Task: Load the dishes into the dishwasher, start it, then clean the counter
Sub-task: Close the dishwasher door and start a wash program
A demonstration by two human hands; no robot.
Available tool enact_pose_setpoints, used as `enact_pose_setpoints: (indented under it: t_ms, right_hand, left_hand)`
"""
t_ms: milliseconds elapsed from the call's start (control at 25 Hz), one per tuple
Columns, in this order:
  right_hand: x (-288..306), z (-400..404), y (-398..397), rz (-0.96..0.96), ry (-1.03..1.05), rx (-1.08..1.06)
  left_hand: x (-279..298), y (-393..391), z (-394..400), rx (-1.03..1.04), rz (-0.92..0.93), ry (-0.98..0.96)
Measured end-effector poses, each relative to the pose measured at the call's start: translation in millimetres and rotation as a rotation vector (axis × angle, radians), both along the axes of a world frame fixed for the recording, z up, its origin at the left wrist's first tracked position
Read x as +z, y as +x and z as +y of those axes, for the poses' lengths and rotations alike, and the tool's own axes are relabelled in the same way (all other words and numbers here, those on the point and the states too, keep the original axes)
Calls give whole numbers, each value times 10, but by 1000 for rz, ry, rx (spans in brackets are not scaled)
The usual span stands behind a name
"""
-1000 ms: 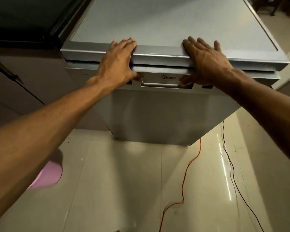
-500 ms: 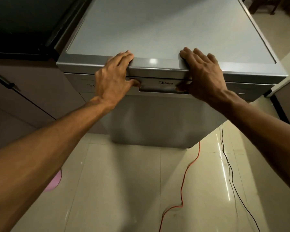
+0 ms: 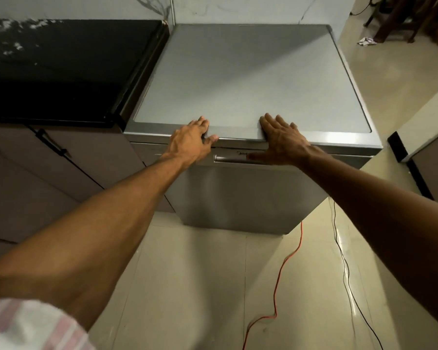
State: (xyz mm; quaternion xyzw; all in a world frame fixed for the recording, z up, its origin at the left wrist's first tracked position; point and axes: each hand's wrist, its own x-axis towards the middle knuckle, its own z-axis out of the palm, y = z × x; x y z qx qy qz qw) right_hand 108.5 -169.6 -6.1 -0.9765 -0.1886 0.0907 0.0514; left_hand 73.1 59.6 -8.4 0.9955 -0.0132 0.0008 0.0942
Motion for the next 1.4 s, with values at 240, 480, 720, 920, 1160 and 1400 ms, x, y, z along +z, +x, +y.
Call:
enact_pose_setpoints:
  t_ms: [240,480,720,920,1160,1400]
  right_hand:
    - [150,71,108,60,-36,19]
    - [262,89,141,105,-44,13]
    - [453,180,189,186,-95,-23]
    - [531,253,131,207,-69,-95]
    - [556,312,64,112,66,-131]
    - [718,601,331,-240,419,-115]
  left_hand:
    - [151,25,-56,22,136,36]
    - [248,65,-37,32,174,-19]
    - [295,100,4,6,164,-75]
    - [386,103,41,-25,170,-92]
    - [477,197,192,-55,257,-265]
    - [684,481,232,56,-90,-434]
